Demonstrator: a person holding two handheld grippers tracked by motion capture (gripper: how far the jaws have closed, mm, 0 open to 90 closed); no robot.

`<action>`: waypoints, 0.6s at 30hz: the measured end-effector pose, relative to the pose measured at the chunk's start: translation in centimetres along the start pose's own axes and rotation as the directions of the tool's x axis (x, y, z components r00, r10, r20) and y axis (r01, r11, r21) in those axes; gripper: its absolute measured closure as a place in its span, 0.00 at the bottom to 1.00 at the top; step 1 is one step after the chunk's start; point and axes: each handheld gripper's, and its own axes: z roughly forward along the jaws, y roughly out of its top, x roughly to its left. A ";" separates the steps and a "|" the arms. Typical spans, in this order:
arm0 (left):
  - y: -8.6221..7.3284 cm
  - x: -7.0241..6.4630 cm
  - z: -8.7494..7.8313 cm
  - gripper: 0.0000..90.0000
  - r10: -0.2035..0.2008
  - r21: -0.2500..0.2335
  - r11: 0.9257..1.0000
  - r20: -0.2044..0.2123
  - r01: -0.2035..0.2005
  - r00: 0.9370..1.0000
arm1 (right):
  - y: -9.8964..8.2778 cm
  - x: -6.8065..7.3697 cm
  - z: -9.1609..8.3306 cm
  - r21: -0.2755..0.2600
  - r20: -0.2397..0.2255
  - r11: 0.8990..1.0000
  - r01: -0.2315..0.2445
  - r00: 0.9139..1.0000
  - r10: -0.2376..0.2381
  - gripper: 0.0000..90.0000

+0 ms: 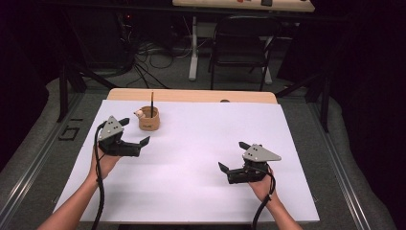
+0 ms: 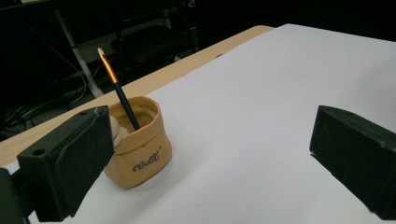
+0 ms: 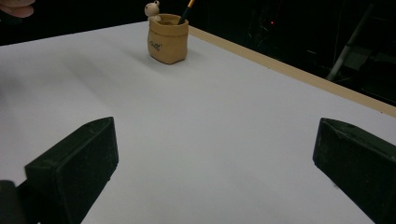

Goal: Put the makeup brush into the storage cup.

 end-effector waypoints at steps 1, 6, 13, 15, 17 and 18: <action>-0.1 -0.2 -0.2 0.00 0.003 -0.001 1.000 -0.001 -0.003 1.000 | 0.0 0.0 -0.1 -0.003 -0.002 1.000 -0.001 1.000 0.001 0.00; -0.5 -1.2 -1.1 0.00 0.016 -0.004 1.000 -0.003 -0.016 1.000 | 0.1 0.0 -0.3 -0.012 0.005 1.000 -0.006 1.000 0.006 0.00; -1.4 -2.4 -2.0 0.00 0.024 0.003 1.000 -0.015 -0.024 1.000 | 0.1 0.0 -0.4 -0.017 0.002 1.000 -0.013 1.000 0.013 0.00; -1.7 -2.7 -2.1 0.00 0.027 0.004 1.000 -0.014 -0.027 1.000 | 0.1 0.0 -0.5 -0.017 0.002 1.000 -0.015 1.000 0.015 0.00; -1.9 -2.8 -2.3 0.00 0.037 0.014 0.999 -0.011 -0.037 0.999 | 0.1 0.0 -0.5 -0.014 -0.001 1.000 -0.013 1.000 0.013 0.00; -2.1 -2.9 -2.4 0.00 0.033 0.013 0.999 -0.007 -0.033 0.999 | 0.1 0.0 -0.5 -0.019 -0.002 1.000 -0.013 1.000 0.013 0.00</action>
